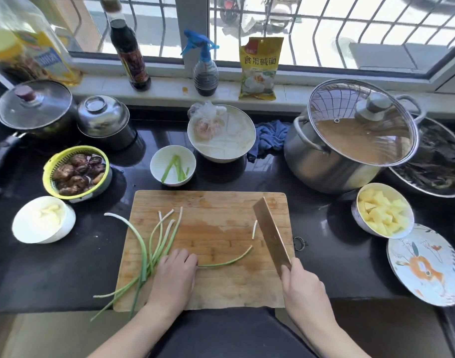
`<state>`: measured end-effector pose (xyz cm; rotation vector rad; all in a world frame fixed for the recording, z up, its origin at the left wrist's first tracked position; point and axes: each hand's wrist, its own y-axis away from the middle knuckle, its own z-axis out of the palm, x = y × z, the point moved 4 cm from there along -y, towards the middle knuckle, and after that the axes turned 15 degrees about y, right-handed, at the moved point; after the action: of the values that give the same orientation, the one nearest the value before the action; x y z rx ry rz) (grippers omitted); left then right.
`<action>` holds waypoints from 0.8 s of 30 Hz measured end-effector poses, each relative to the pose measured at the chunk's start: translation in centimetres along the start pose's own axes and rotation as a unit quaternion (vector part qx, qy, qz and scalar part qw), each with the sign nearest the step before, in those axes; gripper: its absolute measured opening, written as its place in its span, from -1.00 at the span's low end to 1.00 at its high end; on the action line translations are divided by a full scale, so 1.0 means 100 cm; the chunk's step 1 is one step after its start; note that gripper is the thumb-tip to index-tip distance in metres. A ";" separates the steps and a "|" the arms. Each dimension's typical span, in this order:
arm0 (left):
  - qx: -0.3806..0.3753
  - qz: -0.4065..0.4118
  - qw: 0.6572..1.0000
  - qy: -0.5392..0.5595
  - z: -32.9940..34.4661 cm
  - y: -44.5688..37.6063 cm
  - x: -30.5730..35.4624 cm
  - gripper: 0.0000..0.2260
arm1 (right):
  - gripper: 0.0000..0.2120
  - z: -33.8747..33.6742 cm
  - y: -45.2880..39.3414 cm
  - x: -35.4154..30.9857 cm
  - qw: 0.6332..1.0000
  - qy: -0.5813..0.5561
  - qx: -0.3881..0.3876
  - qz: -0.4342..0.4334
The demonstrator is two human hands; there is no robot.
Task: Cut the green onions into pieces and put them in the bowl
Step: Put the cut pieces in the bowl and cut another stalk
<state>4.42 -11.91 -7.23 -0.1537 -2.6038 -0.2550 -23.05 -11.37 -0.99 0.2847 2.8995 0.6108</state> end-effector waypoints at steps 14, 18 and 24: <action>0.007 -0.032 0.999 0.006 0.007 -0.008 0.011 -0.81 | -0.74 0.032 0.005 -0.019 0.993 0.041 -0.026 -0.106; 0.015 -0.027 1.000 0.006 0.009 -0.007 0.008 -0.82 | -0.79 0.046 -0.005 -0.030 0.988 0.097 -0.040 -0.113; 0.021 -0.031 0.999 0.036 0.005 -0.005 0.006 -0.85 | -0.80 0.045 -0.033 -0.065 0.988 0.094 -0.005 -0.125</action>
<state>3.58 -12.25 -7.40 -0.0474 -2.5440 -0.2242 -16.39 -14.04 -5.66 -0.1473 3.0401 0.6393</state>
